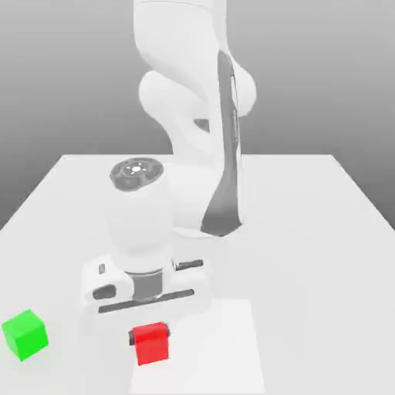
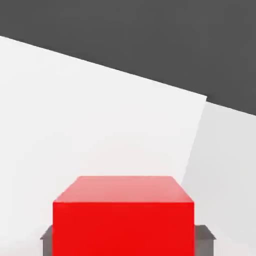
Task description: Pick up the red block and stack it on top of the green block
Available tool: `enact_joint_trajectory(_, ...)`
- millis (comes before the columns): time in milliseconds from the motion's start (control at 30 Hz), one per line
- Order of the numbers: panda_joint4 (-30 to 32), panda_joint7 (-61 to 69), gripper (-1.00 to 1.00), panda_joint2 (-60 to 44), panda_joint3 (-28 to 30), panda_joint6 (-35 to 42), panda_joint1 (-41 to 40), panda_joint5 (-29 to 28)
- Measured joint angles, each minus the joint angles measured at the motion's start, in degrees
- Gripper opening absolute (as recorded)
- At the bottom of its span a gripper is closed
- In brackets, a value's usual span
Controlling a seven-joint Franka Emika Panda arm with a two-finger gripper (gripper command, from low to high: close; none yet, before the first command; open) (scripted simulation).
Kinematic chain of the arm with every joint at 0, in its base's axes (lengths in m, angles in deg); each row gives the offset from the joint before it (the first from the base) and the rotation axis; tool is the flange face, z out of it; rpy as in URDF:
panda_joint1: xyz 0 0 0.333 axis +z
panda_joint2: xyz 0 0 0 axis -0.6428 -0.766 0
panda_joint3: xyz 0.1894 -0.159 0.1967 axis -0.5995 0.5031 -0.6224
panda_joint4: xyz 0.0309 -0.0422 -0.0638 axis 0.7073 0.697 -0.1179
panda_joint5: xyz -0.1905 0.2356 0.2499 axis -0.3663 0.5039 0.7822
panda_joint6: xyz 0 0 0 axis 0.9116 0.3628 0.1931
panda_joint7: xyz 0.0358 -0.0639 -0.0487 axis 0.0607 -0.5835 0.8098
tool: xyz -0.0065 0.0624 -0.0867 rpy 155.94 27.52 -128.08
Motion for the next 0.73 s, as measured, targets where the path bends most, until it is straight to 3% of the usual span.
enact_joint_trajectory(100,0.2,-0.5,-1.0,1.1,0.5,0.8,0.3,-0.7)
enact_joint_trajectory(300,-0.4,-4.8,-1.0,9.9,5.2,10.3,-0.6,-5.5)
enact_joint_trajectory(500,-8.5,-4.9,-1.0,7.1,13.4,16.2,-10.0,-2.0)
enact_joint_trajectory(600,-10.5,-2.0,-1.0,1.0,11.8,12.6,-13.9,2.7)
enact_joint_trajectory(633,-10.7,-1.0,1.0,-0.7,10.9,11.2,-14.8,4.1)
enact_joint_trajectory(733,-10.7,-1.0,1.0,-0.7,10.9,11.2,-14.8,4.1)
